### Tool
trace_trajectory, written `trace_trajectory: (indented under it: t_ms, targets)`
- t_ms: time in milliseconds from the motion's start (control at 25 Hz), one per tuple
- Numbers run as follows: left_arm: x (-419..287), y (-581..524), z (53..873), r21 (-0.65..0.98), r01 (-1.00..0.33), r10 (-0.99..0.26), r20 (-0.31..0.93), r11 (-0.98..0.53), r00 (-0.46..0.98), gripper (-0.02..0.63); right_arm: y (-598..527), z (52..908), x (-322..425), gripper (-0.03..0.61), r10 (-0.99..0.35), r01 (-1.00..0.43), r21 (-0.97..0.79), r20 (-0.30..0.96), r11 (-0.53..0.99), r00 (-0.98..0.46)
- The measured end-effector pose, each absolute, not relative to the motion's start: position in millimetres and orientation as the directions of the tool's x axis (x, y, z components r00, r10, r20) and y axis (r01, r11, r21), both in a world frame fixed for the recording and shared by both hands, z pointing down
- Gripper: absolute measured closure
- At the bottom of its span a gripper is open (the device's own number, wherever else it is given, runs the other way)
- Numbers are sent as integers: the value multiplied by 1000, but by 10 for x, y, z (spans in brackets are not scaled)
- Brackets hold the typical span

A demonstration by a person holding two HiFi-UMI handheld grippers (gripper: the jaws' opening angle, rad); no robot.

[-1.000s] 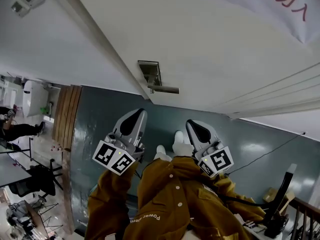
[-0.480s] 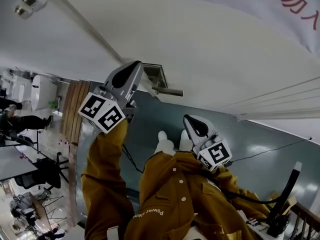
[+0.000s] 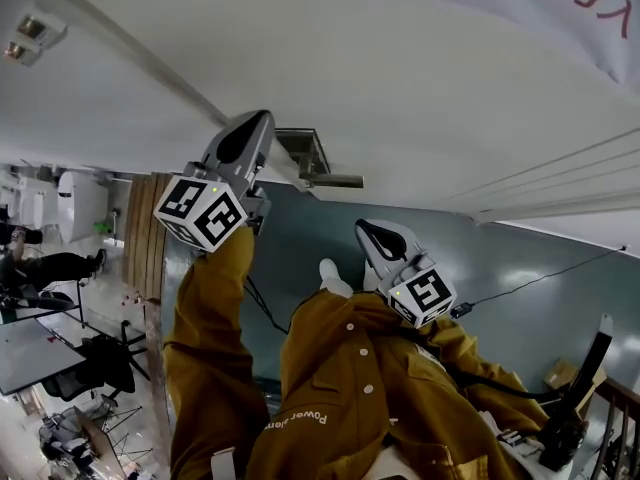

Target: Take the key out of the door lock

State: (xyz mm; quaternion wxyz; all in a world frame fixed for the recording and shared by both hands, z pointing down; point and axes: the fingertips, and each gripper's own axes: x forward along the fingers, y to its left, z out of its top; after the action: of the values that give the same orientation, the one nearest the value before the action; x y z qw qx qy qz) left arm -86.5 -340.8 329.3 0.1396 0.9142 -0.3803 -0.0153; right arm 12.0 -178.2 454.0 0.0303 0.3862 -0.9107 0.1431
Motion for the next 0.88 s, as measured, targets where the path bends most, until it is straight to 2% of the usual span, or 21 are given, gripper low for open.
trace_trajectory:
  t_ms: [120,240,280,320,440,600,880]
  targets:
    - [-863,-3404,3264,252,-693,-700,73,-676,710,612,-1795,4741,21,572,-663,-700,-239,225,673,-714]
    - [-848,-3439,3299,245,-690,-697,71,-681,713,611,-1846,5141,-185,566,-606,-633,-355,199,688,-771]
    - [-845,-3445,3322,248,-688,-696,70,-682,715,611,-1872,5285,-251,497,-585,-599,-429,181,677,-791]
    - [-844,-3448,3338,251,-687,-695,68,-682,716,611,-1912,5410,-304,457,-570,-563,-508,161,652,-806]
    - [-836,-3438,3335,250,-684,-693,65,-685,718,611,-2088,5670,-410,486,-563,-479,-678,114,558,-818]
    - [-824,-3434,3317,243,-681,-688,67,-691,722,611,-2355,5898,-569,474,-581,-350,-840,51,415,-813]
    - [-816,-3427,3260,234,-680,-686,65,-695,725,611,-2681,5979,-715,440,-635,-244,-917,-14,317,-772]
